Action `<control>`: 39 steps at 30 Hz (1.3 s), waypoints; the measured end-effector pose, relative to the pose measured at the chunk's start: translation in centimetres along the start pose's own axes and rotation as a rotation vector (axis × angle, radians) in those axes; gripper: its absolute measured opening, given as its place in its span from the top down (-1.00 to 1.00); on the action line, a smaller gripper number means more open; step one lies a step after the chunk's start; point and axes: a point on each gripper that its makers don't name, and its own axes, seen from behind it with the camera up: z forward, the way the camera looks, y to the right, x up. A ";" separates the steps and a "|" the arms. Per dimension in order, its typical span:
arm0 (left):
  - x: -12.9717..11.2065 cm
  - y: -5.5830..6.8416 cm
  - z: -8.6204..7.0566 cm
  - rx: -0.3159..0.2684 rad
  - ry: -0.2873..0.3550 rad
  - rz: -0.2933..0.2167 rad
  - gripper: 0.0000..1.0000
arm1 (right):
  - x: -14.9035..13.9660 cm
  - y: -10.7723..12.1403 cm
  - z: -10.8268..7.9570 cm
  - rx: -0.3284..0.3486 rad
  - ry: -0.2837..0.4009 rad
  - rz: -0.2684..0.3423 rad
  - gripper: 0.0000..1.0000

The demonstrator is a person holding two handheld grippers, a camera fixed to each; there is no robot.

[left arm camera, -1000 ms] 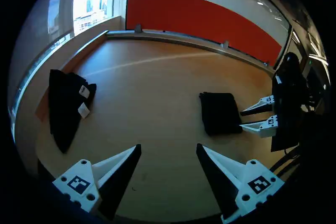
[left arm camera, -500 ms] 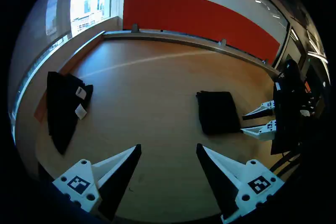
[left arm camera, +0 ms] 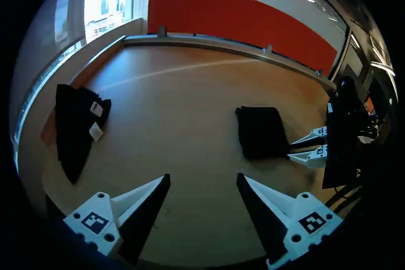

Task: Fold towel

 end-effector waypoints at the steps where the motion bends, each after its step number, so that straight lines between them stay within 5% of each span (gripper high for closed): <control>1: 0.0 0.0 0.0 0.000 0.000 -0.001 -0.95 | 0.0 0.0 0.0 -0.002 0.001 0.003 0.40; 8: 0.1 -0.1 0.2 -0.001 -0.001 0.001 -0.95 | -0.2 0.2 -0.2 -0.006 0.007 0.021 0.86; 18: 0.1 0.2 0.3 -0.010 -0.005 0.017 -0.95 | 1.8 0.9 -1.5 -0.024 0.055 0.025 0.92; 39: 4.5 2.0 0.1 -0.050 0.063 0.049 -0.95 | 15.5 4.9 -11.8 -0.063 0.236 -0.040 0.93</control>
